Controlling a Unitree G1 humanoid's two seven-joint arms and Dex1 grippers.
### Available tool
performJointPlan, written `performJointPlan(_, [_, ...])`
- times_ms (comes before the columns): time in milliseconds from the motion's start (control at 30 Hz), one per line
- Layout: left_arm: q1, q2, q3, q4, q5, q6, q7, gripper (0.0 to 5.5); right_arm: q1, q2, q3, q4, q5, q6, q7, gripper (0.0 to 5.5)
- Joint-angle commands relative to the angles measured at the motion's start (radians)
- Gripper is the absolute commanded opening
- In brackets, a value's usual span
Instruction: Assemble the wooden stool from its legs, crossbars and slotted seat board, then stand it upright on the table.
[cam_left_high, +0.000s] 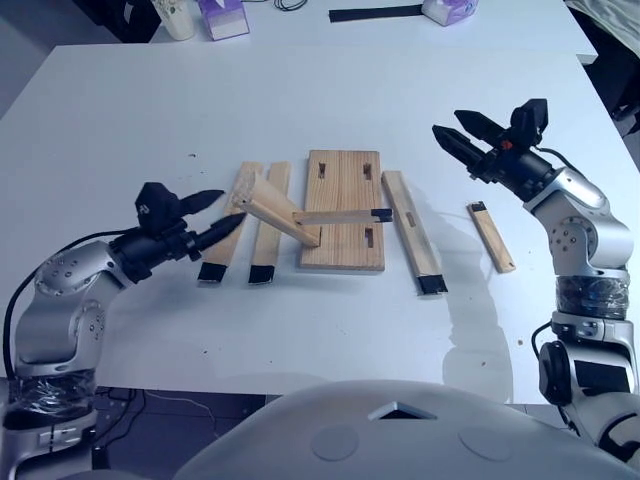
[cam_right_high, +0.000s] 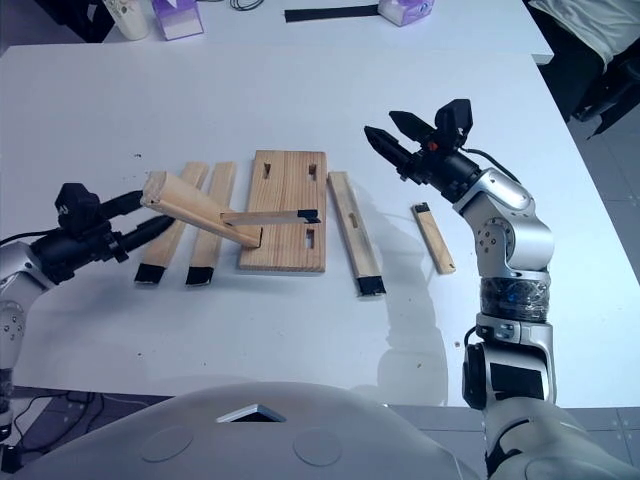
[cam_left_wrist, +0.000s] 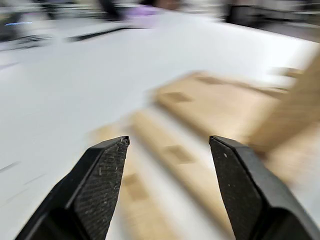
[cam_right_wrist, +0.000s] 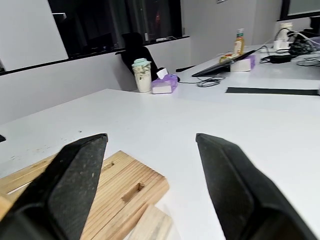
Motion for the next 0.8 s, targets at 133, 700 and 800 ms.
performJointPlan(133, [0.051, -0.205, -0.089, 0.034, 0.190, -0.004, 0.303, 2.97, 0.008, 0.055, -0.001, -0.082, 0.001, 0.028, -0.121, 3.26])
performJointPlan(700, [0.039, -0.077, -0.126, -0.065, 0.163, 0.304, 0.222, 3.85, 0.134, 0.114, 0.016, -0.160, -0.011, -0.002, -0.203, 3.26])
performJointPlan(800, [0.046, -0.030, -0.146, -0.060, 0.170, 0.366, 0.194, 3.85, 0.162, 0.134, 0.011, -0.178, -0.011, -0.016, -0.227, 3.26])
